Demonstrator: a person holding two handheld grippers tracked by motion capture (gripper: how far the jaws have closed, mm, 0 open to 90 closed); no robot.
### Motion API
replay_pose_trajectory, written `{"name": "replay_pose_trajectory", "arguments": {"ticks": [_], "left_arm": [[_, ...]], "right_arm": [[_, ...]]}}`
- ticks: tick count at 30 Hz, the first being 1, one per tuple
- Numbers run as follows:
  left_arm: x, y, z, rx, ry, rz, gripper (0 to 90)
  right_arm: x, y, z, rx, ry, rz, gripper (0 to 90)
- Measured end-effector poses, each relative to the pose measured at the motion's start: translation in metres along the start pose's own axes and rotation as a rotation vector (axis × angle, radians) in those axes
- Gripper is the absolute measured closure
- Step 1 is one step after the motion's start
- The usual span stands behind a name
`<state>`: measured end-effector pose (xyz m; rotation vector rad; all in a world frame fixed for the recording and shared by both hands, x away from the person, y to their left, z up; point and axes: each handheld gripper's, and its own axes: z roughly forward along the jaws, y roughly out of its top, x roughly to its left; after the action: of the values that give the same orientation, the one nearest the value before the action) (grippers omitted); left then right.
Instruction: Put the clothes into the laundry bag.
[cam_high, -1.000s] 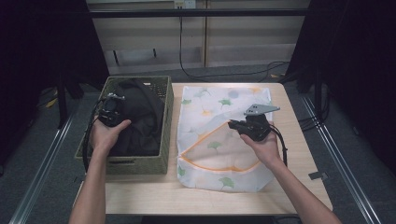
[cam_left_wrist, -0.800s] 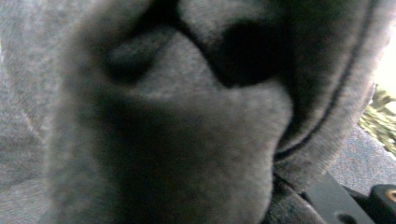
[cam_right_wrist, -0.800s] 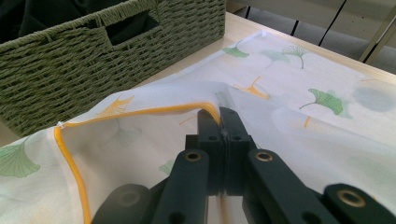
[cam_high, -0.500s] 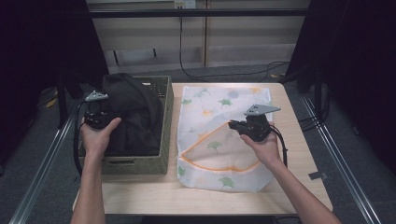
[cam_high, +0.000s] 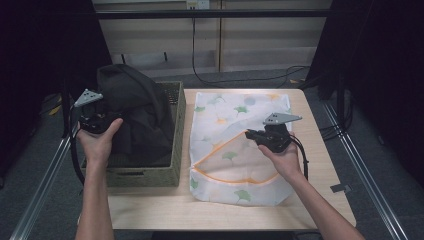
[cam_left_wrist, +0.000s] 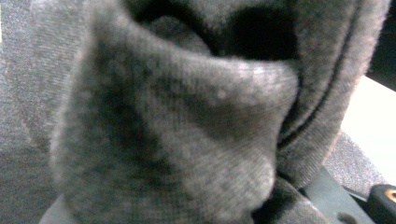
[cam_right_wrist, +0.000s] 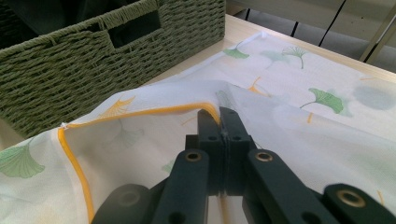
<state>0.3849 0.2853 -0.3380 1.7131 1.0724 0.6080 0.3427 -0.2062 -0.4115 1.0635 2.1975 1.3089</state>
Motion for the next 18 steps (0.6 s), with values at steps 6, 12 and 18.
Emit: {"name": "replay_pose_trajectory", "arguments": {"ticks": [6, 12, 18], "left_arm": [[-0.005, 0.01, -0.019, -0.083, -0.005, 0.012, 67.6], [-0.005, 0.014, -0.032, -0.138, -0.02, 0.007, 67.6], [-0.007, 0.021, -0.047, -0.194, -0.032, 0.024, 67.6]], "right_arm": [[0.0, 0.0, -0.002, -0.005, -0.007, -0.001, 89.2], [0.0, 0.001, -0.004, -0.009, -0.008, 0.003, 89.2], [0.0, 0.001, -0.004, -0.008, -0.007, 0.005, 89.2]]}}
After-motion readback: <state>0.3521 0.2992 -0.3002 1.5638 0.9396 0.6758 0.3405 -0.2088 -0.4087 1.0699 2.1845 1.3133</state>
